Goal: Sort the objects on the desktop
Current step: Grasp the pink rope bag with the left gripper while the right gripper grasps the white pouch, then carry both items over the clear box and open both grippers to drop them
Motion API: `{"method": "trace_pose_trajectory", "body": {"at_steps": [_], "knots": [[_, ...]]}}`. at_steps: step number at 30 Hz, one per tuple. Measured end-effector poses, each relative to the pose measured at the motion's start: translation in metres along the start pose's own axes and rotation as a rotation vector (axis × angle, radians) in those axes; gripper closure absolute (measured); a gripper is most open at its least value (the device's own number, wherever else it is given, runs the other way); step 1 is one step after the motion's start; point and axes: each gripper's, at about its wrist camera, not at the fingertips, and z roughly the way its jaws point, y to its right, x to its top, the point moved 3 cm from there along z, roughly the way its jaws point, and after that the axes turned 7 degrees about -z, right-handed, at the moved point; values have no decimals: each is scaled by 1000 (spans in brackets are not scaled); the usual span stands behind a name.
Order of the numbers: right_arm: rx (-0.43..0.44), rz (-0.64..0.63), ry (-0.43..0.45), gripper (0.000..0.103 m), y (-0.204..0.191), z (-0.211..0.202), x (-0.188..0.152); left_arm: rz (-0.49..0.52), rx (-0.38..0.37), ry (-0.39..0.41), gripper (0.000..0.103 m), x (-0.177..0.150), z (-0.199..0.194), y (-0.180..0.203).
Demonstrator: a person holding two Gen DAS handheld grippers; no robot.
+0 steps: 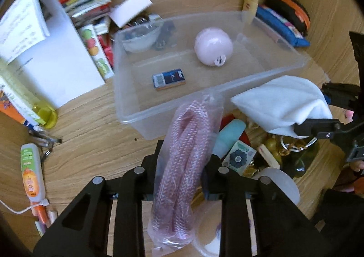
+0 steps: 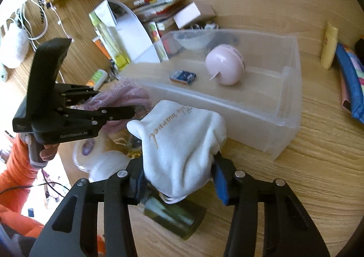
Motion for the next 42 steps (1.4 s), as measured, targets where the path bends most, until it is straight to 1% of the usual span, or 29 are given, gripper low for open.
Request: {"method": "trace_pose_trajectory", "body": {"at_steps": [6,9,12,19,26,34,37,42], "knots": [[2,36,72,59,0,-23,5,-52,-11,61,80,-2,-20,-9],[5,55,108,59,2,-31,7,-85,-30,86,80,-5,-29,-15],[-14,66,129,59,5,-36,8,-107,-38,111,80,-6,-36,-17],[-23,98,178,59,15,-53,8,-148,-63,162,80,-3,-53,-22],[-44,92,217,59,22,-64,20,-165,-69,195,80,11,-64,-25],[-64,75,248,58,30,-66,37,-174,-73,243,80,30,-77,-25],[-78,79,251,58,35,-64,43,-181,-80,260,80,38,-80,-25],[-89,105,247,58,49,-56,51,-188,-96,268,80,54,-77,-25]]}}
